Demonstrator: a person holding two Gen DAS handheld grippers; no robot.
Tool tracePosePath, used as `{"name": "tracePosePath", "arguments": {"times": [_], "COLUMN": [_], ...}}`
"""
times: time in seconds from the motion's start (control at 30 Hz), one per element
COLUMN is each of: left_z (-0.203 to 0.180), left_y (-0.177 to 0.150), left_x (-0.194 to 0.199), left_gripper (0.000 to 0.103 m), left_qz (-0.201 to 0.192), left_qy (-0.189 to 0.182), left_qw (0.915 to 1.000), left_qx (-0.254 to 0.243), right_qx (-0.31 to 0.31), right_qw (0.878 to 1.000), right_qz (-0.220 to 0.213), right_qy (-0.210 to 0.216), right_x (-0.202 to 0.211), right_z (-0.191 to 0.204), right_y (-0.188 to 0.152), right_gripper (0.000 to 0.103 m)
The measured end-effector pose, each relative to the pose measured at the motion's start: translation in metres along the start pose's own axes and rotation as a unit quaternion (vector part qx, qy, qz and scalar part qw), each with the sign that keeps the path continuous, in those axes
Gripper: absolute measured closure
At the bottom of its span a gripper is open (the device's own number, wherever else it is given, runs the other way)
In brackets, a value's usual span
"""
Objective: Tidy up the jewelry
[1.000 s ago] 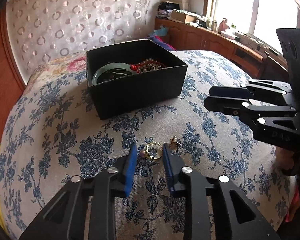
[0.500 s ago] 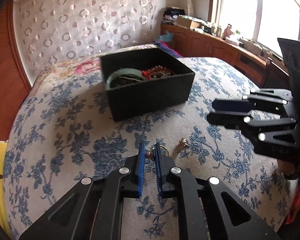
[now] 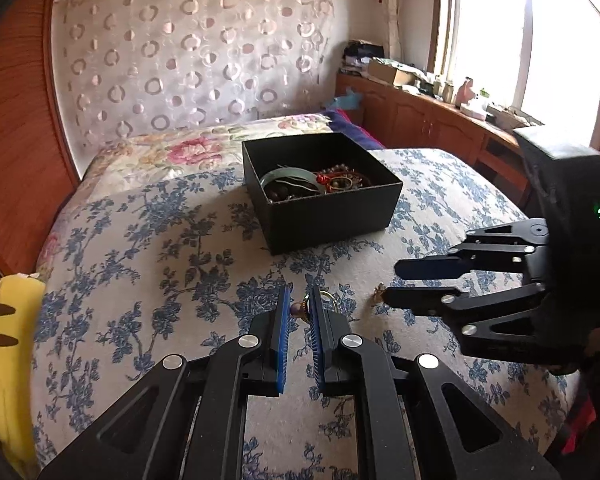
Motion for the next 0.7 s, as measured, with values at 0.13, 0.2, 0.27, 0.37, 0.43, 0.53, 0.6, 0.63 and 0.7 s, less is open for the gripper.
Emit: {"name": "tracePosePath", "arguments": {"times": [0.13, 0.2, 0.27, 0.37, 0.43, 0.53, 0.6, 0.63, 0.7], "left_z": [0.004, 0.005, 0.006, 0.006, 0.006, 0.006, 0.007, 0.006, 0.006], "left_y": [-0.001, -0.002, -0.003, -0.003, -0.003, -0.001, 0.002, 0.004, 0.009], "left_x": [0.005, 0.007, 0.008, 0.008, 0.008, 0.007, 0.007, 0.006, 0.004], "left_gripper": [0.094, 0.094, 0.094, 0.094, 0.094, 0.094, 0.094, 0.094, 0.094], "left_qz": [-0.006, -0.007, -0.007, -0.007, -0.008, -0.010, -0.012, -0.013, -0.015], "left_qy": [0.002, 0.003, 0.003, 0.002, 0.003, 0.005, 0.006, 0.007, 0.009], "left_qw": [0.9999, 0.9999, 0.9999, 0.9999, 0.9999, 0.9999, 0.9999, 0.9998, 0.9998], "left_qx": [0.008, 0.012, 0.012, 0.010, 0.010, 0.011, 0.011, 0.011, 0.009], "right_qx": [0.017, 0.027, 0.032, 0.037, 0.036, 0.036, 0.032, 0.030, 0.027], "right_qw": [1.000, 0.999, 0.999, 0.999, 0.999, 0.999, 0.999, 0.999, 0.999], "right_qz": [0.015, 0.020, 0.024, 0.023, 0.024, 0.020, 0.014, 0.009, -0.003], "right_qy": [-0.010, -0.016, -0.023, -0.027, -0.024, -0.025, -0.025, -0.025, -0.028], "right_x": [-0.008, -0.013, -0.017, -0.018, -0.020, -0.017, -0.012, -0.009, -0.002], "right_z": [0.006, 0.008, 0.009, 0.010, 0.009, 0.007, 0.004, 0.002, -0.001], "right_y": [-0.001, -0.001, -0.001, 0.000, 0.001, 0.001, 0.003, 0.004, 0.008], "right_gripper": [0.075, 0.075, 0.075, 0.087, 0.087, 0.087, 0.087, 0.087, 0.087]}}
Point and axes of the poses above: each gripper's, at about its wrist camera, not at the fingertips, and x roughly against the way its jaws point, z to its left, y to its top, the point moved 2 cm from there along -x, roughly the way its jaws point, and after that the axes turned 10 degrees about -z, right-handed, at the moved point
